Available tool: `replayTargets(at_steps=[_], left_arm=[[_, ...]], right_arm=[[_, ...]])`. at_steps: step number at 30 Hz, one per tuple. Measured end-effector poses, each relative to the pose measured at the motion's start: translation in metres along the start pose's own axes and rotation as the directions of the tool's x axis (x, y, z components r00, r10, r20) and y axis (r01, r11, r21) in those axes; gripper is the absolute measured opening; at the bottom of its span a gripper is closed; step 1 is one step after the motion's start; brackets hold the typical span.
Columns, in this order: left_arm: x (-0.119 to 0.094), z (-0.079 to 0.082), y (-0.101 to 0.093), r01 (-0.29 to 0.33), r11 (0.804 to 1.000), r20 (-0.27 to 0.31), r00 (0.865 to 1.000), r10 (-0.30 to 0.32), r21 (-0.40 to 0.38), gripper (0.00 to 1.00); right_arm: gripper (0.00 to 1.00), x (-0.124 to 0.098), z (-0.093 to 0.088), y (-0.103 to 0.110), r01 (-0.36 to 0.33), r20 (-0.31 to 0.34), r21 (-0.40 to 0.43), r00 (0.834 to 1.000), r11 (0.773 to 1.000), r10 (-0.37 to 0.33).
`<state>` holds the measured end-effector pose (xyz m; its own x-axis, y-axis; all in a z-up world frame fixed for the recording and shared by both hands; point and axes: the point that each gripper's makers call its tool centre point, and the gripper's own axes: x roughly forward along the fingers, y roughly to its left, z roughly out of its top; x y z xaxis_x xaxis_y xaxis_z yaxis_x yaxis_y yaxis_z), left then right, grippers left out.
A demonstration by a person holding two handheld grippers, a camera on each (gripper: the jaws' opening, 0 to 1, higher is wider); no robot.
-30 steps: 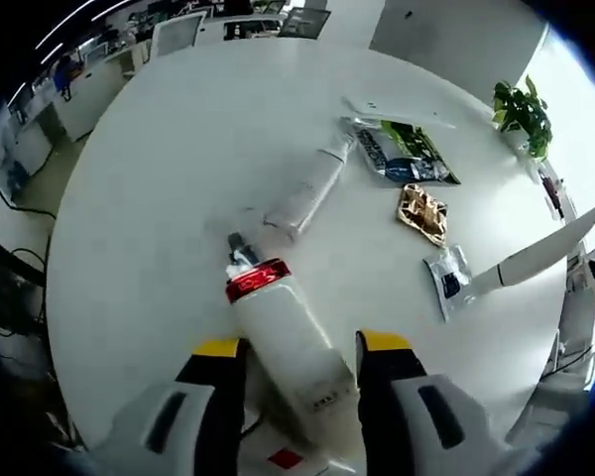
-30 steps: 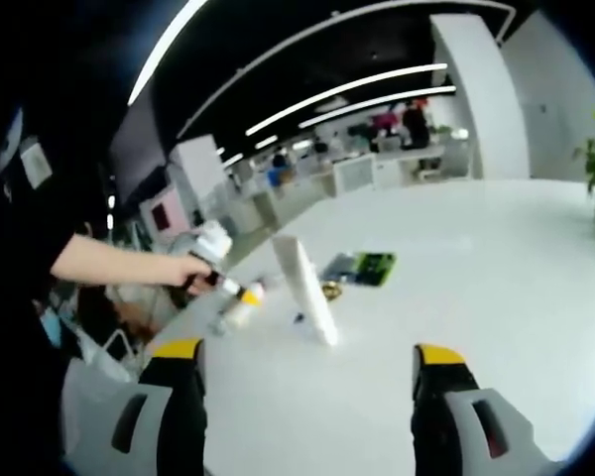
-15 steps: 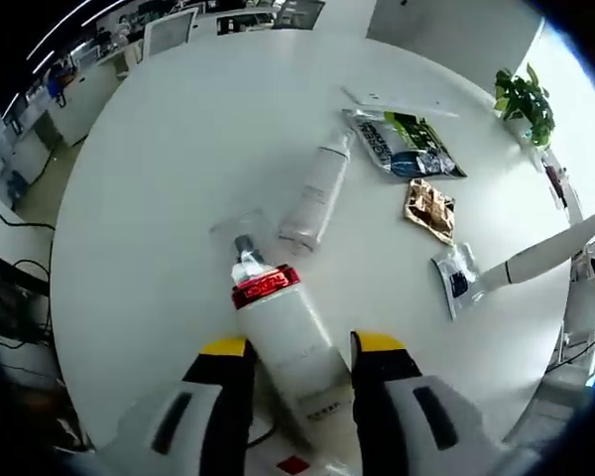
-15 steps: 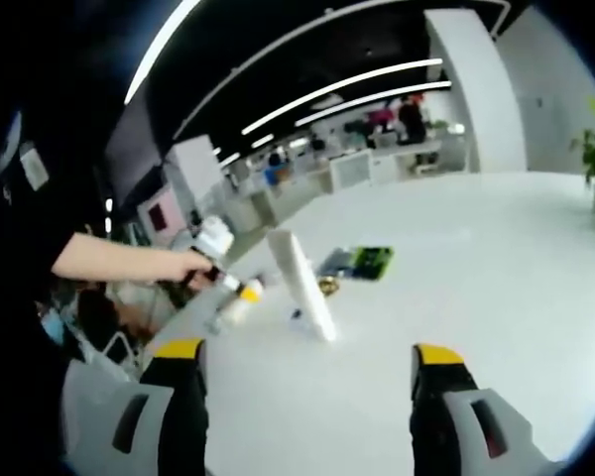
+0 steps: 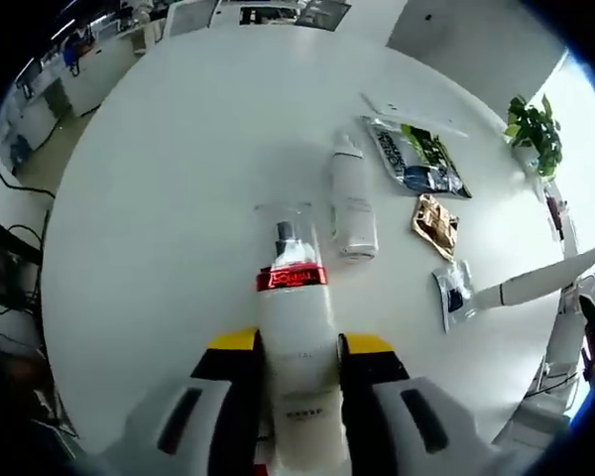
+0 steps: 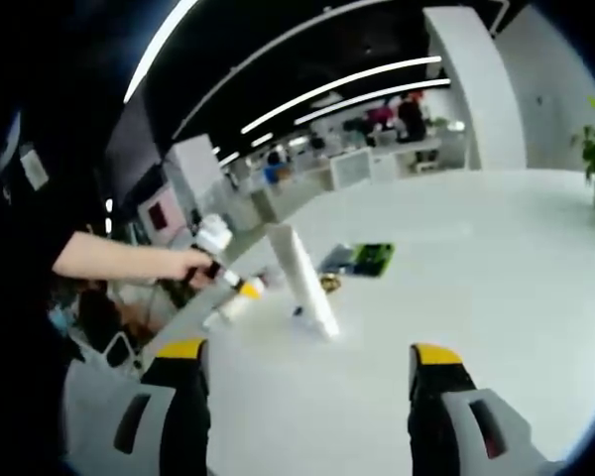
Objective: Arrange the skincare products in the storage area until every visible bottle or jar stands upright without overlapping.
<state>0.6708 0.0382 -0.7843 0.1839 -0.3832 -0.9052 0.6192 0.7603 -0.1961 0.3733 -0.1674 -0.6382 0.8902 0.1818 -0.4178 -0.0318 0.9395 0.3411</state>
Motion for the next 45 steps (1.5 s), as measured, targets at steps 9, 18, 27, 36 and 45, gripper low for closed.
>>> replayTargets(at_steps=[9, 18, 27, 36, 45], left_arm=[[-0.001, 0.002, 0.0, 0.0, 1.0, 0.028, 1.0, 0.0, 0.004, 0.25], [-0.009, 0.004, -0.007, 0.019, 1.0, 0.076, 0.997, -0.019, 0.005, 0.24], [-0.029, 0.01, -0.015, 0.018, 0.997, 0.163, 0.986, -0.03, 0.077, 0.24], [-0.068, 0.016, -0.04, 0.046, 0.99, 0.269, 0.96, -0.08, 0.13, 0.24], [-0.11, 0.025, -0.069, 0.036, 0.974, 0.367, 0.922, -0.119, 0.225, 0.24]], right_arm=[[0.78, 0.004, 0.001, 0.006, -0.016, 0.0, -0.004, 1.0, 1.0, 0.016], [0.77, 0.005, 0.0, 0.009, -0.033, 0.0, 0.002, 0.999, 0.999, 0.033], [0.78, 0.014, 0.004, 0.022, -0.06, -0.002, -0.011, 0.998, 0.998, 0.06], [0.78, 0.01, 0.015, 0.033, -0.083, 0.015, -0.017, 0.996, 0.996, 0.083], [0.78, 0.017, 0.031, 0.057, -0.124, 0.038, -0.031, 0.991, 0.992, 0.125]])
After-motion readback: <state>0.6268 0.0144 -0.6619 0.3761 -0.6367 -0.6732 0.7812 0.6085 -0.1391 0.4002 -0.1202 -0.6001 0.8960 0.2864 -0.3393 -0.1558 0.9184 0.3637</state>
